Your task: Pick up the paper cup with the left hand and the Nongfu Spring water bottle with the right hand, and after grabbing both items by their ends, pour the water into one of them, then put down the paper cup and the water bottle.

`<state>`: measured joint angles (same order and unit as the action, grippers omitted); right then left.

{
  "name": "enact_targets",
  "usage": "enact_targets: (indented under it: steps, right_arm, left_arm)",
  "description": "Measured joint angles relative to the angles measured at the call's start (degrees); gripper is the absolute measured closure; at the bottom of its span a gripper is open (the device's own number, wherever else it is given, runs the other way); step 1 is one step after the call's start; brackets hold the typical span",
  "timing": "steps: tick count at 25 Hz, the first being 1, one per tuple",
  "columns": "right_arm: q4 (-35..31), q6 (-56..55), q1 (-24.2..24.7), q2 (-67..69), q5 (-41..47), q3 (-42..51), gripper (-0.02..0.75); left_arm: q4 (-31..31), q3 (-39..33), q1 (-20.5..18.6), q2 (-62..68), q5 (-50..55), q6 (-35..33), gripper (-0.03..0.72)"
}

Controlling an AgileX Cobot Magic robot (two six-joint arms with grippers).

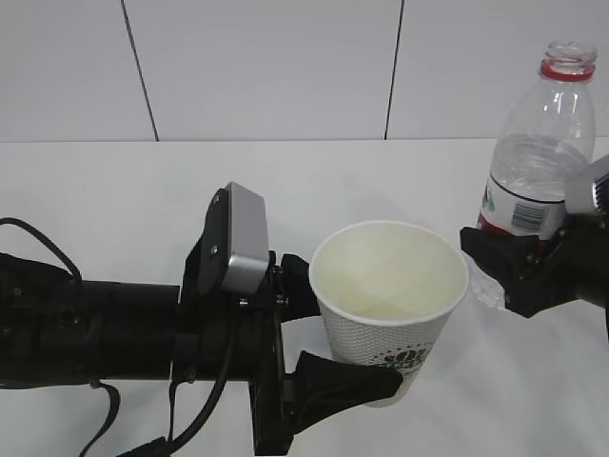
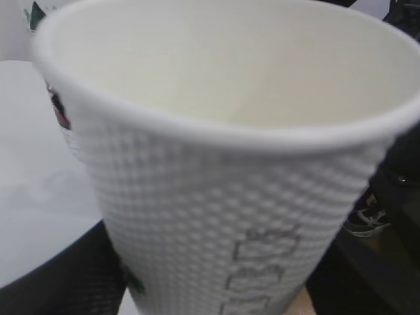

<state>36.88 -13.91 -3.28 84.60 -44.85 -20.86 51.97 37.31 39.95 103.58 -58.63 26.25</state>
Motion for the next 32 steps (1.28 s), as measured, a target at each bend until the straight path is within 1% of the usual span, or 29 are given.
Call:
enact_targets:
  steps: [5,17,21,32]
  right_arm:
    - [0.40,0.00,0.00,0.00,-0.36,0.00,0.244]
    - [4.07,0.00,0.00,0.00,-3.84,0.00,0.244]
    - [6.30,0.00,0.00,0.00,-3.97,-1.21,0.244]
    - [10.85,0.00,0.00,0.00,-2.97,-7.14,0.244]
  left_arm:
    - [1.15,0.00,0.00,0.00,0.02,0.00,0.118]
    - [3.25,0.00,0.00,0.00,0.01,0.00,0.120]
    - [3.25,0.00,0.00,0.00,-0.33,0.00,0.122]
    - [-0.89,0.00,0.00,0.00,-0.05,0.00,0.124]
